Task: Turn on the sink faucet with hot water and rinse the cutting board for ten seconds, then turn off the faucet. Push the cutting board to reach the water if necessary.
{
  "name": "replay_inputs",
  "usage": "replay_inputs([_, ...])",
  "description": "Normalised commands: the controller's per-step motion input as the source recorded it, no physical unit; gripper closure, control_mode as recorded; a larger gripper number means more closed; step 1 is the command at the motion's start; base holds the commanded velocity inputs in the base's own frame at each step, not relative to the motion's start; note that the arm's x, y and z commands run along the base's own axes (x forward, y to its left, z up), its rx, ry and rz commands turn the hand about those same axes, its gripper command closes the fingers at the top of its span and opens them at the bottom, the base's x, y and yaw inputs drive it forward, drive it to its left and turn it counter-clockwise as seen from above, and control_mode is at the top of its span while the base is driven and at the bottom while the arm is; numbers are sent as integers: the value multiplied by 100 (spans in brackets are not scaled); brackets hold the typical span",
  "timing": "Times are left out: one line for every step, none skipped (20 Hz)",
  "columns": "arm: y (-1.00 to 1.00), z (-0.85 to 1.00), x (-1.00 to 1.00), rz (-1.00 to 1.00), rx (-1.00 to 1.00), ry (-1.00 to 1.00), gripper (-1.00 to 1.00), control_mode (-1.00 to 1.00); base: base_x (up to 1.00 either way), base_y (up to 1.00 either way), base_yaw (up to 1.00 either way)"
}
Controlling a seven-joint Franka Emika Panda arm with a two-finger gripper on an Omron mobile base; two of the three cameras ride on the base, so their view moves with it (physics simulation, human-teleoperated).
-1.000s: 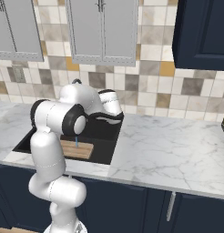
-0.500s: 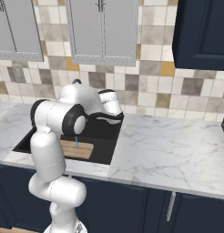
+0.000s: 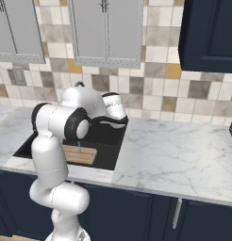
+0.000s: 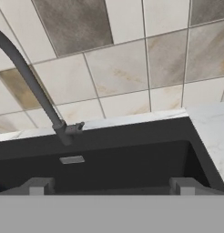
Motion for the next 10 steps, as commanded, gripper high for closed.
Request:
replay_inputs([0,0,0,0,0,0,-100,-100,0,0,0])
replay_inputs([0,0,0,0,0,0,-100,-100,0,0,0])
replay_inputs([0,0,0,0,0,0,-100,-100,0,0,0])
replay_inputs([0,0,0,0,0,0,-100,-100,0,0,0])
replay_inputs([0,0,0,0,0,0,-100,-100,0,0,0])
replay_inputs([0,0,0,0,0,0,-100,-100,0,0,0])
replay_inputs([0,0,0,0,0,0,-100,-100,0,0,0])
replay_inputs([0,0,0,0,0,0,-100,-100,0,0,0])
replay_inputs([0,0,0,0,0,0,-100,-100,0,0,0])
replay_inputs([0,0,0,0,0,0,-100,-100,0,0,0])
